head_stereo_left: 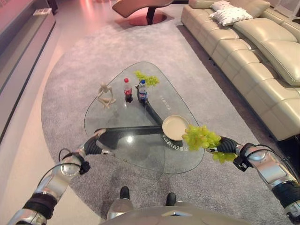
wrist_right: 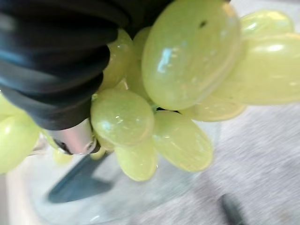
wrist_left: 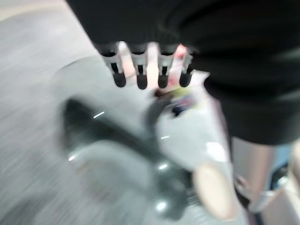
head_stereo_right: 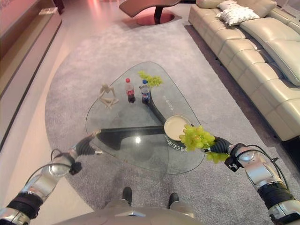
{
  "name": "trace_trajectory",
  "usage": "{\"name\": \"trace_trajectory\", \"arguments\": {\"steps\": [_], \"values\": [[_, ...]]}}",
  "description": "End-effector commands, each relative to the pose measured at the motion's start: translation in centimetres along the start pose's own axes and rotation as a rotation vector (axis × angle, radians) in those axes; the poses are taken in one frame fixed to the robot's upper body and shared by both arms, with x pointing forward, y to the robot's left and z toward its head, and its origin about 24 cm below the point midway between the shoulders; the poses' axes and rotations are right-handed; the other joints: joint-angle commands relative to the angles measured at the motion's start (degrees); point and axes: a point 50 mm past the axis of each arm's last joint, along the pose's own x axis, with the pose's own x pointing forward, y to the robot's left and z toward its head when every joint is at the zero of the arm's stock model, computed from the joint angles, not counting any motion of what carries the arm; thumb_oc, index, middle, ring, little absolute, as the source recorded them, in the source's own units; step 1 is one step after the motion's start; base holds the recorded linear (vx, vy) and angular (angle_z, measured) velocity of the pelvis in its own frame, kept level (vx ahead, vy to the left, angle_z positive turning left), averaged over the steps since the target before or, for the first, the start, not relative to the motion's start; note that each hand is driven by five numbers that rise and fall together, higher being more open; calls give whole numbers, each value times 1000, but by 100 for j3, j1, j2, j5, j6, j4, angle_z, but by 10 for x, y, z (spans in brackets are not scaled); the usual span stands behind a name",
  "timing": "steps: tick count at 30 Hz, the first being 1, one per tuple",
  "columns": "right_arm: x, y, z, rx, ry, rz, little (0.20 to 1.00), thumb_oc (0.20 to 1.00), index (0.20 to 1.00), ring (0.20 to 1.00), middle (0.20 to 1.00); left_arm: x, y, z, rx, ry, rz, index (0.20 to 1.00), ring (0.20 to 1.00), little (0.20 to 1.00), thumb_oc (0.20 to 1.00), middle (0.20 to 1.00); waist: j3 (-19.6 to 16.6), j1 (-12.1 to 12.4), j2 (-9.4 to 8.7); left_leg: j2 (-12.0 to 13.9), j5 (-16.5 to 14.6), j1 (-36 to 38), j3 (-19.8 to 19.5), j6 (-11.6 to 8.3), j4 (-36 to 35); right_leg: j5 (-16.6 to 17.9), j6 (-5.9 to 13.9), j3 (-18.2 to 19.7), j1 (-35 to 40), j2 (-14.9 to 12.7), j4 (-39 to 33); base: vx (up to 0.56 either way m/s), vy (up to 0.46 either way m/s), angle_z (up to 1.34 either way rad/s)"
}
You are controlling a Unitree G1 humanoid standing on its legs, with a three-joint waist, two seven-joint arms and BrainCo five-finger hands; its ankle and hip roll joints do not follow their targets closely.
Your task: Pick up fruits into the plate
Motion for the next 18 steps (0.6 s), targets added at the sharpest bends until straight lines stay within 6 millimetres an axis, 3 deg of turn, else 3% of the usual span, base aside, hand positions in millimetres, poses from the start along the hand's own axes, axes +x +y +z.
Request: {"name": "trace_trajectory", "arguments": {"steps": [1, 4, 9, 12, 18], "values": [[4, -45, 41, -71, -104, -230, 200, 200, 200, 200, 200, 7, 20, -5, -48, 42, 69, 1000, 1000, 1000, 1000, 1000, 199, 219, -219, -219, -929, 283, -6, 285, 41, -215, 70, -83, -7, 102, 282, -95, -152, 16], [7, -70, 47, -77, -62, -315, 200, 200, 200, 200, 200, 10, 14, -25, -128, 163, 89, 1000, 1000, 1000, 1000, 1000, 471, 300, -243, -186, -888, 69, -49, 300, 41, -213, 52, -60, -224, 150, 355, -161, -134, 10], [8, -105, 55, -64, -9, -431, 200, 200, 200, 200, 200, 15, 7, -37, -177, 250, 113, 1000, 1000, 1000, 1000, 1000, 859, 446, -207, -197, -800, -262, -183, 343, 63, -232, -3, -95, -528, 206, 495, -142, -86, 19], [2, -127, 59, -54, 20, -503, 200, 200, 200, 200, 200, 19, 2, -39, -196, 271, 122, 1000, 1000, 1000, 1000, 1000, 1067, 513, -92, -229, -731, -465, -286, 353, 88, -243, -39, -152, -715, 212, 589, -133, -10, 18], [-15, -165, 81, -35, 39, -643, 200, 200, 200, 200, 200, 32, -8, -23, -259, 233, 103, 1000, 1000, 1000, 1000, 1000, 1542, 586, 244, -374, -567, -916, -481, 363, 129, -251, -111, -297, -1138, 153, 731, -117, 49, 19]]}}
